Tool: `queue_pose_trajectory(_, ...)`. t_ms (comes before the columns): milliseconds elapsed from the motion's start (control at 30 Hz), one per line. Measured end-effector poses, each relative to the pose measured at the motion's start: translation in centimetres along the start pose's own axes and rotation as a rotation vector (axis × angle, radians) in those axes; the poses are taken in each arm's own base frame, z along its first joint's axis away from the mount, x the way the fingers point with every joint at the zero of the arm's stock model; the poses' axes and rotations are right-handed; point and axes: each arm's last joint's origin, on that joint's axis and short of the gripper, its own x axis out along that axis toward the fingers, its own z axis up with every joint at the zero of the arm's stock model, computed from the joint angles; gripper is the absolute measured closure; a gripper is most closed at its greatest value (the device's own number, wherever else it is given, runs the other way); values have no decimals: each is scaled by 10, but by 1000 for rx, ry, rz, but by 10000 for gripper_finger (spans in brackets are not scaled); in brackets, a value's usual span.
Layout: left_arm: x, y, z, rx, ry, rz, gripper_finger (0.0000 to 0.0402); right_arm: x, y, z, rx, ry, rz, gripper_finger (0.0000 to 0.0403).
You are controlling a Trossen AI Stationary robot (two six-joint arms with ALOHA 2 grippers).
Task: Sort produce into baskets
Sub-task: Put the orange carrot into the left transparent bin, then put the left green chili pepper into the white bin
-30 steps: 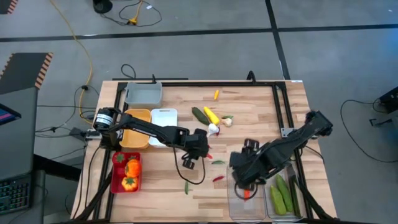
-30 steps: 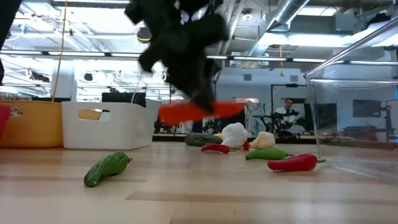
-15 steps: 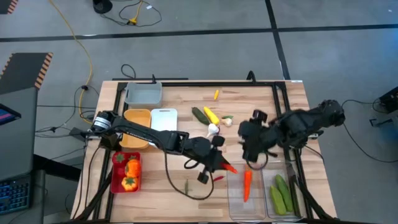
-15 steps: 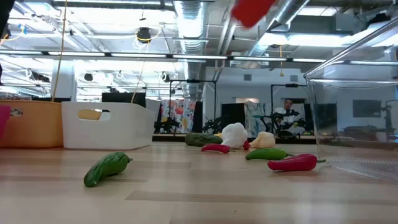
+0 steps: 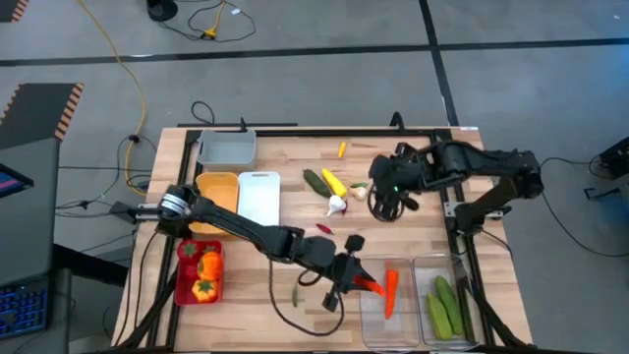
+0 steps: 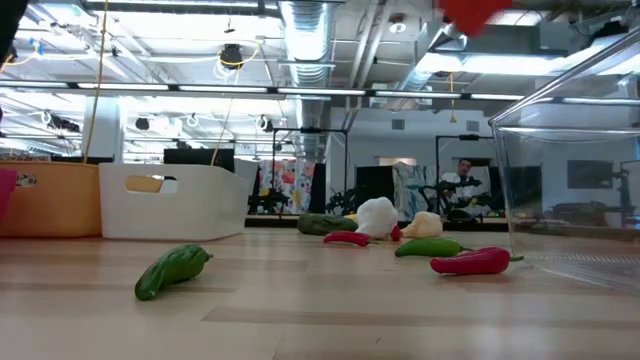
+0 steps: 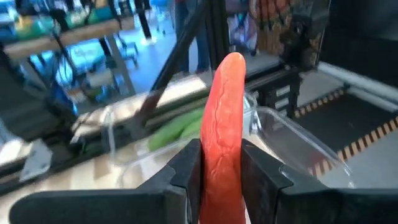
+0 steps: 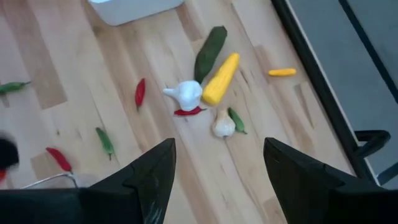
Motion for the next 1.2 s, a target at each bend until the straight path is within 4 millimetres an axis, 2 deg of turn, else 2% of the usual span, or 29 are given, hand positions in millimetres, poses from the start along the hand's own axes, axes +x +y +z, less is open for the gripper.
queue_pose_trajectory(133, 24, -7, -22, 6, -64, 3, 326, 6, -14, 6, 47, 17, 0, 132)
queue_pose_trajectory(267, 38, -7, -31, 10, -146, 16, 326, 11, -27, 9, 64, 27, -19, 132)
queue_pose_trajectory(433, 52, -7, -34, 8, -156, 21, 326, 17, -39, 17, 80, 0, -35, 132)
queue_pose_trajectory(567, 66, -6, -47, 7, -133, 22, 326, 25, -45, 23, 84, -7, -51, 132)
queue_pose_trajectory(733, 75, -7, -58, 2, -86, 17, 322, 43, -51, 32, 50, 30, -10, 132)
queue_pose_trajectory(833, 74, -6, -57, 4, -68, 15, 302, 54, -54, 36, 36, 67, 18, 132)
queue_pose_trajectory(1033, 73, -5, -53, 2, -74, 14, 231, 73, -61, 41, 41, 116, 10, 132)
queue_pose_trajectory(1200, 69, -3, -50, 16, -27, 69, 183, 77, -66, 41, 53, 139, 2, 132)
